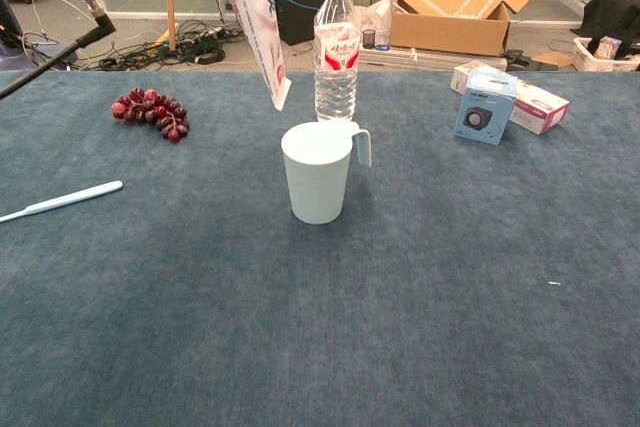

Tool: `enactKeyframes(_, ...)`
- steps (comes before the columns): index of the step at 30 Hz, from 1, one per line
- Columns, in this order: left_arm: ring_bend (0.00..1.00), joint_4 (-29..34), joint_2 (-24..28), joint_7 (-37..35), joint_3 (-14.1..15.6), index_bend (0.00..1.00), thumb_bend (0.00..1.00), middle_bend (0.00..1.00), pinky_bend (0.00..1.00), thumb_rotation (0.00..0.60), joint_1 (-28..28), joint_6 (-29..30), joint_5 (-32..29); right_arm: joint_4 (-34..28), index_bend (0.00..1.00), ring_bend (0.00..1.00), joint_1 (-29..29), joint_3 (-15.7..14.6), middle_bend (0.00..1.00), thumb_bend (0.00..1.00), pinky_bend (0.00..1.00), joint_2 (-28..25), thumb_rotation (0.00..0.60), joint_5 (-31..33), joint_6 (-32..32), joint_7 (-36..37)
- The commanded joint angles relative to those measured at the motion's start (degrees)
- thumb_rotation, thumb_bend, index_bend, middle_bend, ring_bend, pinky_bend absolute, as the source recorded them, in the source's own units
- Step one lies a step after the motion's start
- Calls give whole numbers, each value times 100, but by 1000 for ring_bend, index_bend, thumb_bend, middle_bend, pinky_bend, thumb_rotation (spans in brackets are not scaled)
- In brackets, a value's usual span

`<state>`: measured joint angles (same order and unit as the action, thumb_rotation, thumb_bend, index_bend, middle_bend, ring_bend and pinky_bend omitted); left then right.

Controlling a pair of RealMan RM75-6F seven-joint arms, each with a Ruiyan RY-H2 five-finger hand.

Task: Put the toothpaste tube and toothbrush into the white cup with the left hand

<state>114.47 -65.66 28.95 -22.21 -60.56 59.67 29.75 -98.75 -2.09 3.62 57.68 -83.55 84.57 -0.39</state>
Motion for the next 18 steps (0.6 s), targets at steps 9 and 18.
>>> enactKeyframes(9, 0, -170, -363, -73, -1, 614, 386, 0, 0, 600, -374, 18, -238, -3, 93, 0, -9, -16, 59, 0, 423, -11, 600, -27, -27, 23)
enactKeyframes(18, 0, -204, -536, -37, 145, 614, 386, 0, 0, 600, -504, 96, -245, -3, 93, 0, -13, -25, 59, 0, 423, -9, 600, -27, -46, 13)
